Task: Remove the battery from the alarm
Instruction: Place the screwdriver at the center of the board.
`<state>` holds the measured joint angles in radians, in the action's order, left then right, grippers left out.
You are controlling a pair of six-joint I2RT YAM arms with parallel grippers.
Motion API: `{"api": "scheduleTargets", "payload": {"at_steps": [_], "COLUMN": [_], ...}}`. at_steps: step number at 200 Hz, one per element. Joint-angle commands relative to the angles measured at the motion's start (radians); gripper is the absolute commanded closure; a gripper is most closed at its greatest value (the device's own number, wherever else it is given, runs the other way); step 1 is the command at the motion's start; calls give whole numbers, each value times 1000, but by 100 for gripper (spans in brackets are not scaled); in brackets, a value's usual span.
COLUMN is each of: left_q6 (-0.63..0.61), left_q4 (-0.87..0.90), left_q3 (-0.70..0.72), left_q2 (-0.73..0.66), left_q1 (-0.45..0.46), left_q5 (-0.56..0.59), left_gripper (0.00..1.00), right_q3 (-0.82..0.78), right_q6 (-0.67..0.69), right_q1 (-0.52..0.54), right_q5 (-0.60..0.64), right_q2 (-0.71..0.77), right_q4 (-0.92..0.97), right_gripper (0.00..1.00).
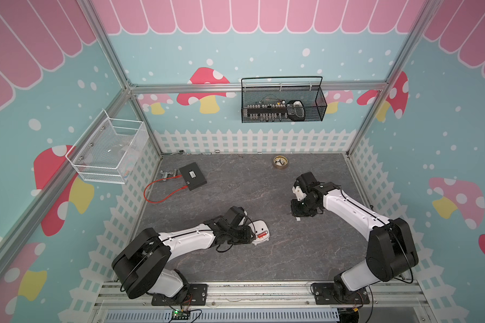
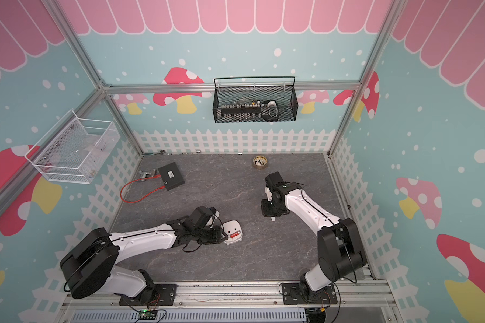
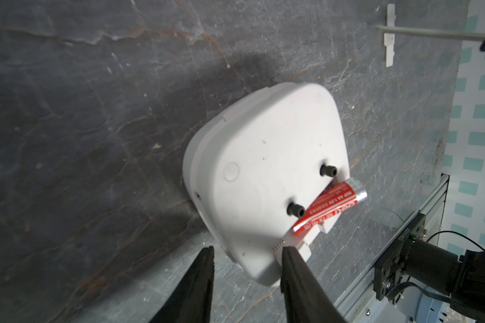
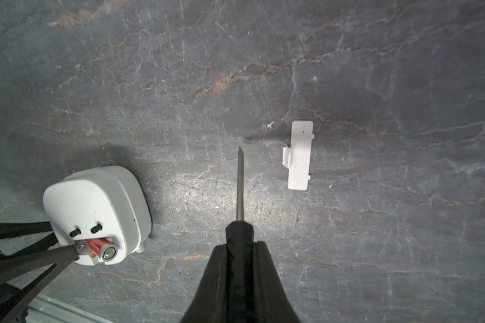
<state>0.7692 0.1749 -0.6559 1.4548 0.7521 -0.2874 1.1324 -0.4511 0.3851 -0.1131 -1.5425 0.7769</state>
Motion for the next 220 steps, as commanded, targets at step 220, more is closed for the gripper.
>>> {"api": "scheduleTargets", "payload": {"at_steps": [220], "left_q6": [-59], "left_q4": [1], "left_q3": [-54], "left_q2": [36], "left_q1": [-40], "left_q5": [4], "left_gripper": [59], "right_q3": [-92], "right_q6": [169], "right_q1": [148], "right_q5": [13], "right_q2": [219], "right_q4": [24], "right_gripper": [64]}}
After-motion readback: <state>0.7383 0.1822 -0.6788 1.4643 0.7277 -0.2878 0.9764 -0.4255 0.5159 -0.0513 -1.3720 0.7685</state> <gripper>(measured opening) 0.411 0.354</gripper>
